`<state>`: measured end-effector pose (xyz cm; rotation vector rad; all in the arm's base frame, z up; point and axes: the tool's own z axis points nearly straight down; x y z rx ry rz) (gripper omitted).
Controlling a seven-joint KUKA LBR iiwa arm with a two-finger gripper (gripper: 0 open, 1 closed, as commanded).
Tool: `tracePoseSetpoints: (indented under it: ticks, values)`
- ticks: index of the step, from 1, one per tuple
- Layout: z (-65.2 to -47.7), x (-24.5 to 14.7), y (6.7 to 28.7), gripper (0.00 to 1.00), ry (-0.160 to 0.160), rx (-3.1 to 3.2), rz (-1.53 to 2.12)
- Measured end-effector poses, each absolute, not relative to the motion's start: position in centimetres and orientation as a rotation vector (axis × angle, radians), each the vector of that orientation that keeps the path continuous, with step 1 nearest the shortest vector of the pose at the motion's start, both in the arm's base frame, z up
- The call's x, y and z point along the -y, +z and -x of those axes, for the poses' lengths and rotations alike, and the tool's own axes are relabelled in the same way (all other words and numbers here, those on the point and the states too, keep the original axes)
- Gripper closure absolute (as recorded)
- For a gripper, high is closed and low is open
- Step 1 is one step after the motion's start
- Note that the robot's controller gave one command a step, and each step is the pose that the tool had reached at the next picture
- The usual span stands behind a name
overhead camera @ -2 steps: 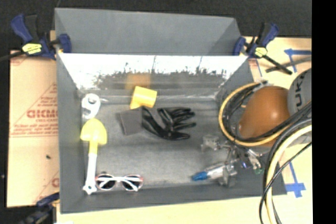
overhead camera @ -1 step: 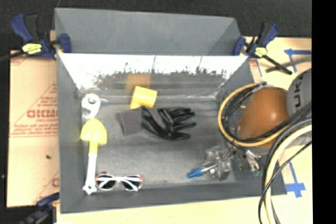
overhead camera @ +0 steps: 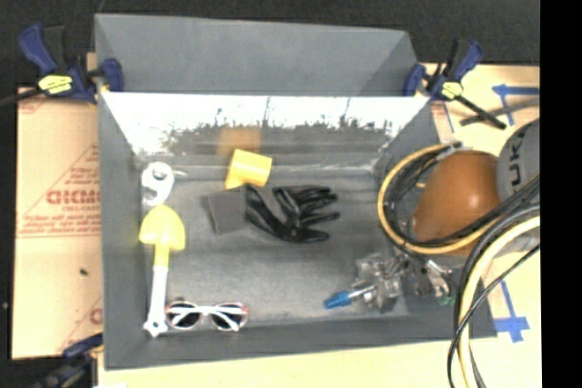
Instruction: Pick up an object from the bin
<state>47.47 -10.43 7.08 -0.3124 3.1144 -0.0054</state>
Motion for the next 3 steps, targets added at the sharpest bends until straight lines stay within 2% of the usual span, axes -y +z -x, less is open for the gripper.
tracePoseSetpoints:
  ticks: [1, 3]
  values:
    - [-47.3, 10.4, 7.8, 1.00, -0.001, -3.122, 0.314]
    - [-47.4, 10.4, 11.3, 1.00, -0.003, -3.119, 0.314]
